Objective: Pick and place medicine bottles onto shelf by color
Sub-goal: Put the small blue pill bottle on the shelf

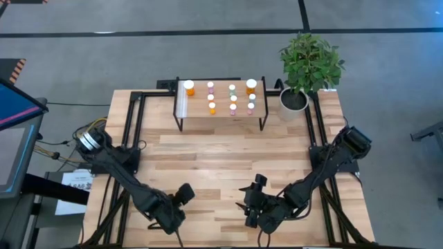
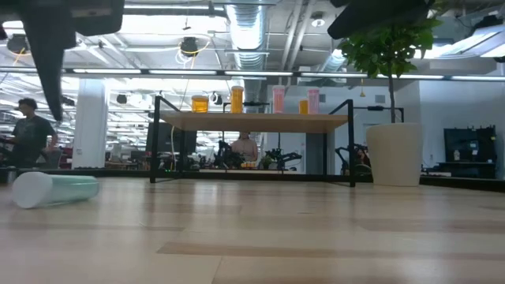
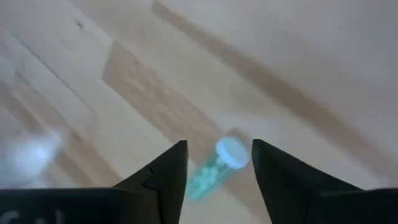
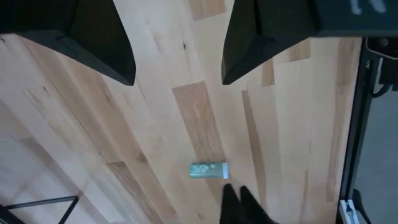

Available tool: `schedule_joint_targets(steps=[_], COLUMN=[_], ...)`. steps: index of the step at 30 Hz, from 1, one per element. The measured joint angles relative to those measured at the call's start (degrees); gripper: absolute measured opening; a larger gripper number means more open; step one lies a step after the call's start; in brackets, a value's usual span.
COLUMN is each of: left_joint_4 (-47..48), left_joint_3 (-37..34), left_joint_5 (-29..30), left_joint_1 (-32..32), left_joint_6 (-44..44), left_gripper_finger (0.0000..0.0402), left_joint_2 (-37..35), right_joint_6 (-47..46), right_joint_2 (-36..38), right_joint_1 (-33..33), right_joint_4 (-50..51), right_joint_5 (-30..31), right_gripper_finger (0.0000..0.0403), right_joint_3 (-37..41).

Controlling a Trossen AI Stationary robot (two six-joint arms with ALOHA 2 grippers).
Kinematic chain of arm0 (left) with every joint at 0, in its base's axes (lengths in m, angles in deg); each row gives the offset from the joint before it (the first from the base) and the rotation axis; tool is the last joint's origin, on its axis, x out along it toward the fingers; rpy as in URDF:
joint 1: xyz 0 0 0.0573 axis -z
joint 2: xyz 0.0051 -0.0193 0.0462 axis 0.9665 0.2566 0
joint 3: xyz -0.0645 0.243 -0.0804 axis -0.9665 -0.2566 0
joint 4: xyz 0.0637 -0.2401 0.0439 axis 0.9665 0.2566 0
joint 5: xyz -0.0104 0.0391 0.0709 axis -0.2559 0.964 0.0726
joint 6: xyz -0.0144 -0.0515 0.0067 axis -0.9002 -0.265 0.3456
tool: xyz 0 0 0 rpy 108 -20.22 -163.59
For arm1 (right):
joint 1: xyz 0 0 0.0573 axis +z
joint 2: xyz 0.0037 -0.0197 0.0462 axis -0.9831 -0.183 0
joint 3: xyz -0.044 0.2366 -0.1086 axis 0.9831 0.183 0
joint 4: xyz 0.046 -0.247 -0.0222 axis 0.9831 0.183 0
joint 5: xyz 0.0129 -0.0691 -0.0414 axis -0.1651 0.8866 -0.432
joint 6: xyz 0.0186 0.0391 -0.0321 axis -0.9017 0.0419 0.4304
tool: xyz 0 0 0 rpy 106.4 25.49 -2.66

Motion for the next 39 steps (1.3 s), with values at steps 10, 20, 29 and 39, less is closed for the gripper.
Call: schedule_joint_targets(steps=[10, 20, 29, 39], left_joint_4=[17.8, 18.8, 18.8, 18.5], left_joint_3=[12.6, 13.5, 13.1, 13.1], left_joint_5=[3.1, 3.5, 6.8, 4.1], left_joint_1=[1.3, 3.7, 3.7, 0.8], left_joint_6=[6.1, 8.9, 10.8, 12.7], left_gripper_finger=[0.0226, 0.0229, 0.0229, 0.0229], left_joint_2=[13.3, 17.9, 18.1, 18.1], right_joint_6=[0.0, 0.0, -0.2, -0.2], right_joint_2=[0.0, 0.0, 0.0, 0.0], right_joint_1=[0.5, 0.5, 0.5, 0.5], right_joint_4=[0.0, 0.0, 0.0, 0.0], right_joint_5=[0.0, 0.0, 0.0, 0.0], right_gripper_finger=[0.0260, 0.0260, 0.0260, 0.0260], right_joint_3=[0.0, 0.0, 0.0, 0.0])
